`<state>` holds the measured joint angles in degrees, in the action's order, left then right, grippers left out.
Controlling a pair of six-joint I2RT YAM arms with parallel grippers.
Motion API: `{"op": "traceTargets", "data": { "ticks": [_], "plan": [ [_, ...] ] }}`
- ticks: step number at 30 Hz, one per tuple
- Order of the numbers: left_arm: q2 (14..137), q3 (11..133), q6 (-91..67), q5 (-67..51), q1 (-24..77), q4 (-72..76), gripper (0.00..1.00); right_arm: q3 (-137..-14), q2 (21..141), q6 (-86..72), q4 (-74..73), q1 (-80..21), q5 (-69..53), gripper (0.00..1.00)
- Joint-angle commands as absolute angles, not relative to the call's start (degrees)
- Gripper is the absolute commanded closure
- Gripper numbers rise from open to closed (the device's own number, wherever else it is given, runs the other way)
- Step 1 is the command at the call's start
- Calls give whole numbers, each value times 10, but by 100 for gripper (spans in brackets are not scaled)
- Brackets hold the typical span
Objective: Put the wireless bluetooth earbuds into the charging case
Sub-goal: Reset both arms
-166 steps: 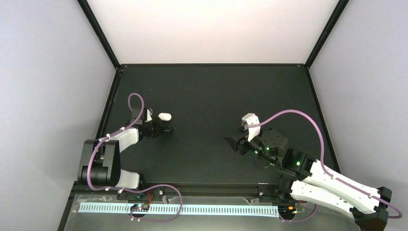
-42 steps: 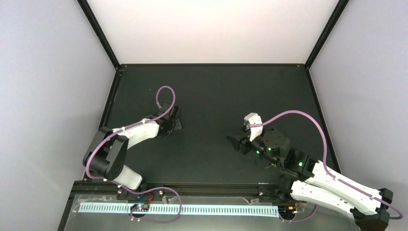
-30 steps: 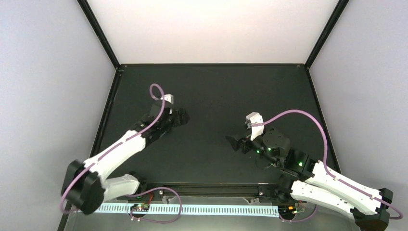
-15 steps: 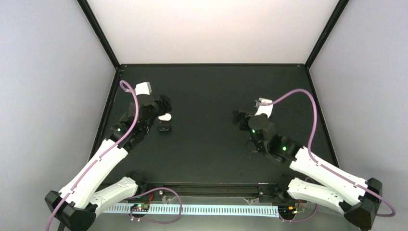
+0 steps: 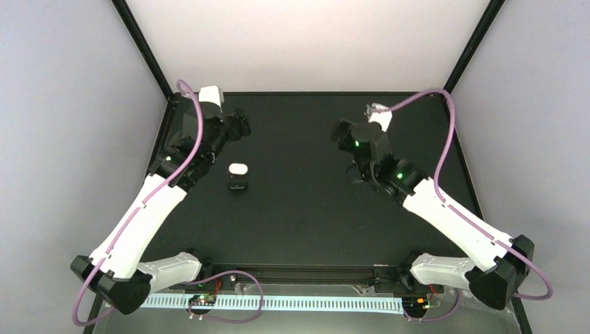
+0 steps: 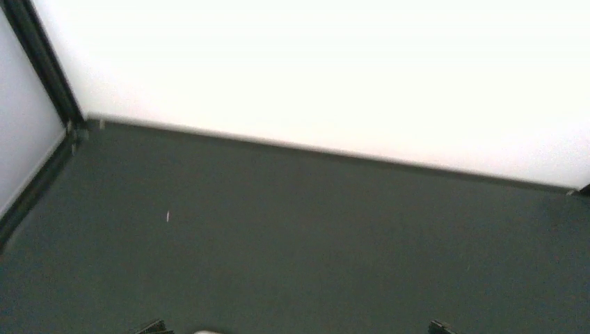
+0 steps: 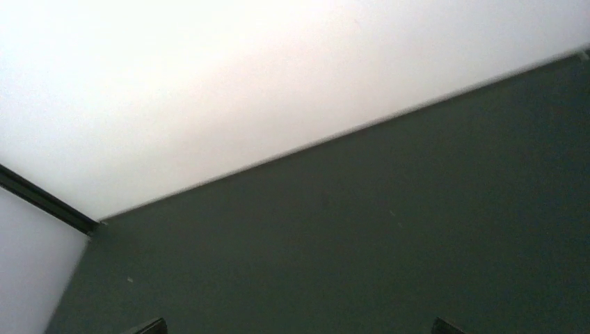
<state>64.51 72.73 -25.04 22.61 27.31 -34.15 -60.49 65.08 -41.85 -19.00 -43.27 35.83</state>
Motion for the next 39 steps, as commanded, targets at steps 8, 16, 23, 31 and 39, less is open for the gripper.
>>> {"op": "traceTargets", "data": {
  "ticks": [8,16,23,31,39],
  "plan": [
    [498,630,-63,249,269,-178,1,-741,563,-125,-161,-434,254,0],
    [326,444,-23,232,281,-58,1,-508,346,-48,-64,-434,257,0],
    [330,423,-31,250,302,-64,1,-431,281,-16,3,-434,295,0],
    [377,432,-45,232,303,-68,1,-390,241,-32,31,-434,340,0],
    [404,436,-47,191,303,-65,1,-441,296,-77,-14,-434,374,0]
  ]
}}
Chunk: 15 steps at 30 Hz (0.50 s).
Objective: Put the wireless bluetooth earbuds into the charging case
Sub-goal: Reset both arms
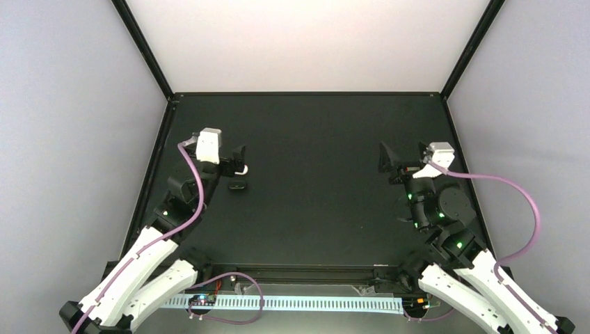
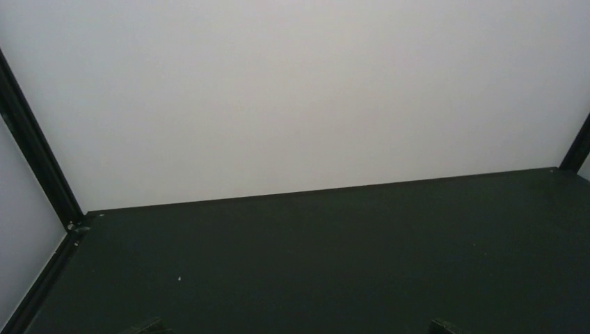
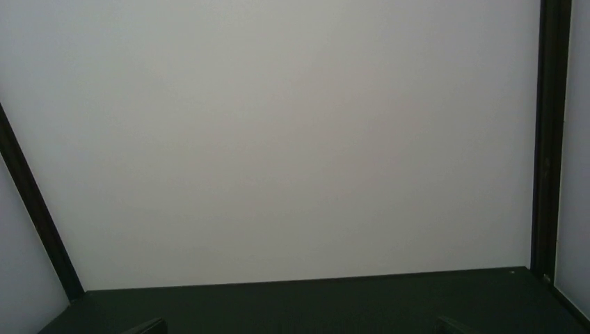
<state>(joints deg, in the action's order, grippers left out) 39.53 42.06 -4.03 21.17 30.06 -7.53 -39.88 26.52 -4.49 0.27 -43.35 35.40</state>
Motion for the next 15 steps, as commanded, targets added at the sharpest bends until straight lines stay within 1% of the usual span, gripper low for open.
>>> {"op": "traceTargets", "data": {
  "ticks": [1,3,5,7,11,13,15],
  "plan": [
    [402,437,-55,197,303,-63,1,-466,314,-82,-41,-434,362,0],
    [395,452,-74,202,303,-58,1,-533,354,-87,-88,-434,343,0],
    [396,500,-73,191,303,-67,1,-613,401,-87,-128,-434,333,0],
    [419,583,-66,188,303,-97,1,-681,428,-82,-138,-434,318,0],
    [476,797,-49,169,305,-165,1,-804,468,-81,-152,-434,265,0],
    [480,842,-47,150,305,-157,1,-864,493,-81,-171,-434,253,0],
    [470,857,-36,122,305,-123,1,-913,518,-74,-178,-435,254,0]
  ]
}}
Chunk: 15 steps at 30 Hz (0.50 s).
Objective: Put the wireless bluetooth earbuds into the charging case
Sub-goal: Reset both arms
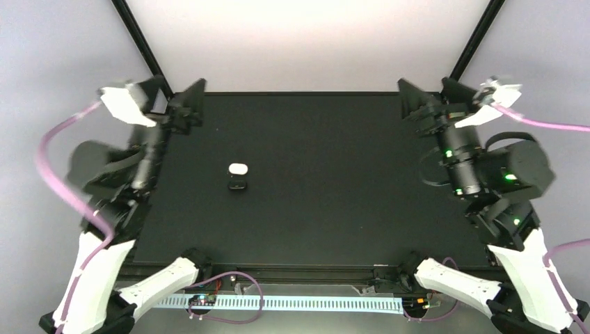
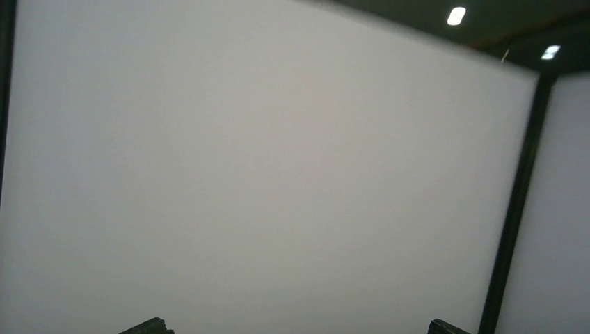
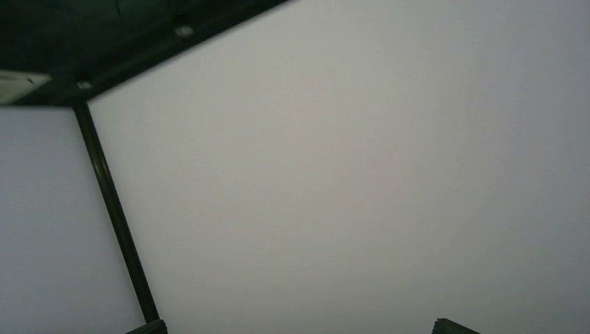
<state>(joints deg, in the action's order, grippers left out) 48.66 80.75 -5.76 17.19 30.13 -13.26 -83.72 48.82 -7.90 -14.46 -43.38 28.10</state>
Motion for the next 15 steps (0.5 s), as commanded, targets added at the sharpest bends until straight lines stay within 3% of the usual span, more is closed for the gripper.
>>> {"op": "traceTargets", "data": {
  "ticks": [1,9,15],
  "plan": [
    [466,861,-35,115,304,-105,1,-946,532,-65,-179,-438,257,0],
    [532,999,-68,139,305,-164,1,-1032,628,154,-24,-582,443,0],
    [497,940,-47,158,305,-153,1,-979,589,164,0,-591,438,0]
  ]
}}
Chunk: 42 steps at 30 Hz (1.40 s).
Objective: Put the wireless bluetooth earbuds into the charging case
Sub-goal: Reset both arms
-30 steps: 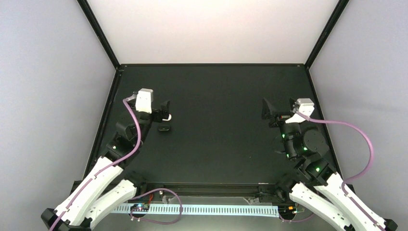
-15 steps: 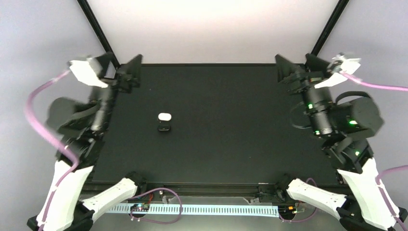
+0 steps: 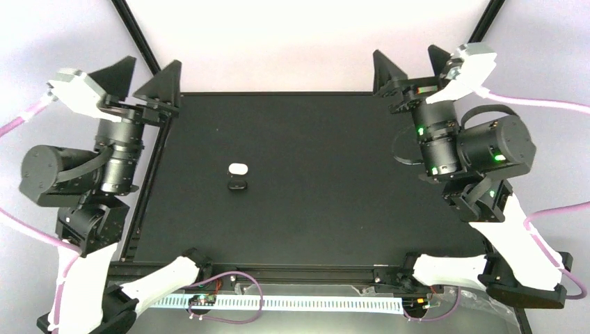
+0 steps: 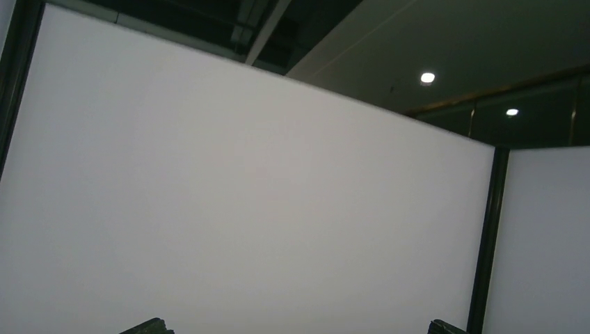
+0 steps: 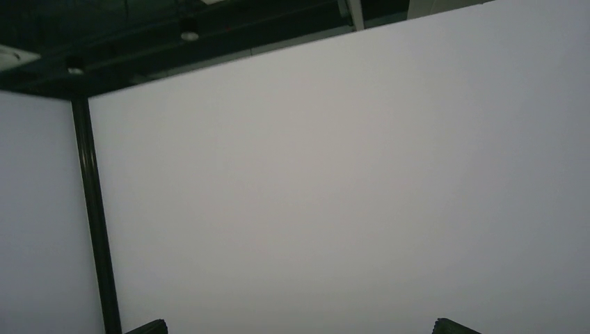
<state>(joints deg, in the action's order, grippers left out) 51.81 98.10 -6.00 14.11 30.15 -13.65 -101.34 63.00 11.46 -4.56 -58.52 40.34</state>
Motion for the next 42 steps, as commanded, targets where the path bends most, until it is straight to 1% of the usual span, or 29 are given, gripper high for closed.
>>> {"op": "traceTargets", "data": {
  "ticks": [1,5,8,17,20,27,33,37,42],
  "plan": [
    [488,916,-51,182,305,-147,1,-955,575,162,7,-591,430,0],
    [469,854,-60,204,305,-145,1,-887,524,144,6,-590,410,0],
    [456,825,-62,195,305,-152,1,-862,498,142,-16,-590,426,0],
    [426,747,-78,218,304,-181,1,-767,431,145,-40,-590,467,0],
    [430,740,-79,220,305,-185,1,-749,430,154,-28,-590,489,0],
    [455,739,-85,209,305,-182,1,-711,450,163,37,-590,478,0],
    [462,730,-85,208,305,-181,1,-672,484,200,116,-589,522,0],
    [459,719,-85,214,305,-176,1,-641,476,223,163,-588,512,0],
    [453,707,-83,222,305,-168,1,-635,470,220,168,-588,486,0]
  ]
}}
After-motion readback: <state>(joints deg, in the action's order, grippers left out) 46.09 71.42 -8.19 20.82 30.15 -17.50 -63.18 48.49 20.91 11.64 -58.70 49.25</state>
